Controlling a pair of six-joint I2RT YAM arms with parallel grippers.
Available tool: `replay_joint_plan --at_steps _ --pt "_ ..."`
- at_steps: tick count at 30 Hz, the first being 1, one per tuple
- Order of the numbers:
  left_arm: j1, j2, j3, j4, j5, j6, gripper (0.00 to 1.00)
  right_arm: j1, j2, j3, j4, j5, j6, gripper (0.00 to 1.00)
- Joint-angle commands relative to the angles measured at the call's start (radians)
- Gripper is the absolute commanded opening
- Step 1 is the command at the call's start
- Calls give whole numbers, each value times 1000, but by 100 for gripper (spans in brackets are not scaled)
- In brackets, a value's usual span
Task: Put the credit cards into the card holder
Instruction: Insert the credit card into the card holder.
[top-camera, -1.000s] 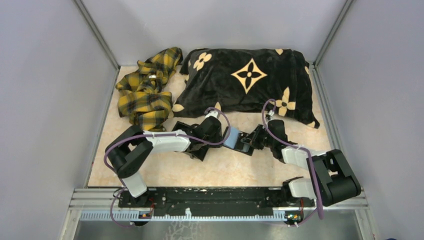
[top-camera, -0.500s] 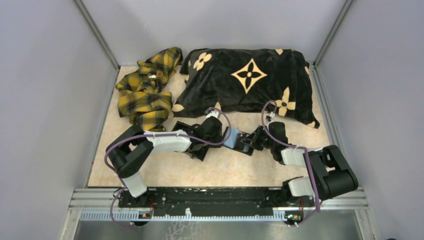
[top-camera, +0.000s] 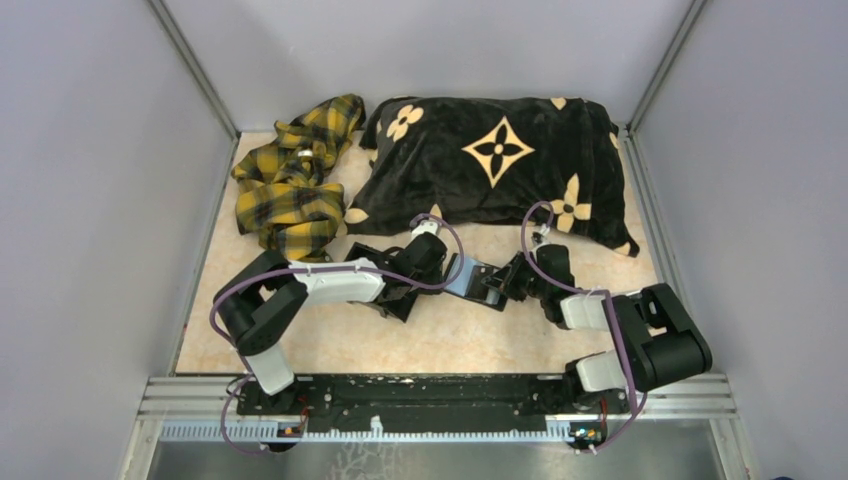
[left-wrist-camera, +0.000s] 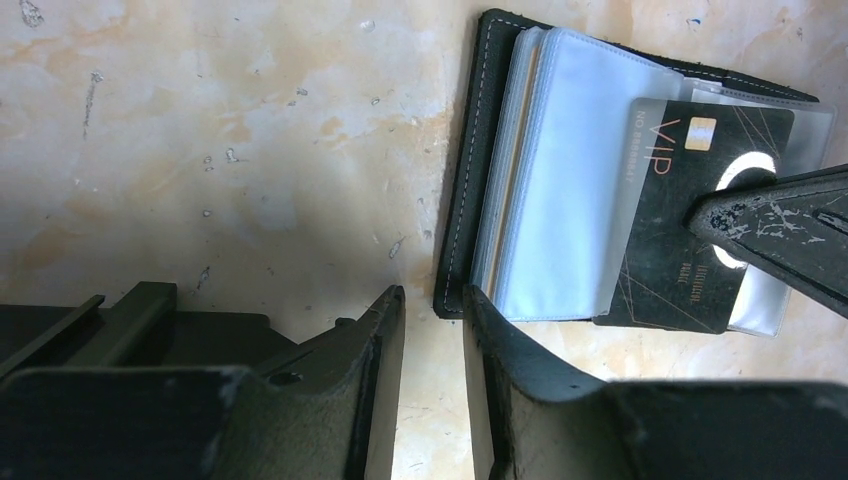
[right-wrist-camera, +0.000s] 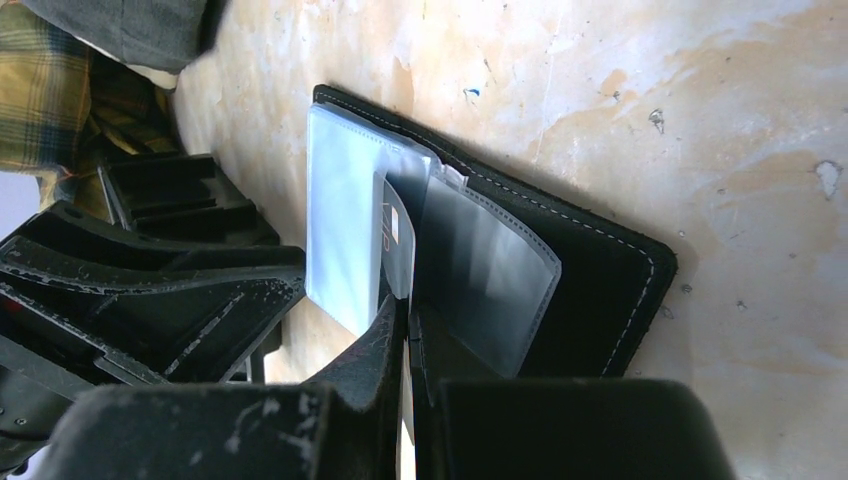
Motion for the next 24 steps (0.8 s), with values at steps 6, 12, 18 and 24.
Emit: replay_joint_plan --at_steps 6,12,18,24 --pt "-3 76 -31 -145 -26 39 33 5 4 41 -151 132 -54 0" --pt "-13 87 -24 -139 -18 42 28 62 -8 109 -300 213 -73 20" --pt "-21 84 -29 -128 -11 42 26 104 -5 138 -345 241 -65 24" --pt "-23 83 -24 -115 4 52 26 151 12 164 -384 262 -61 27"
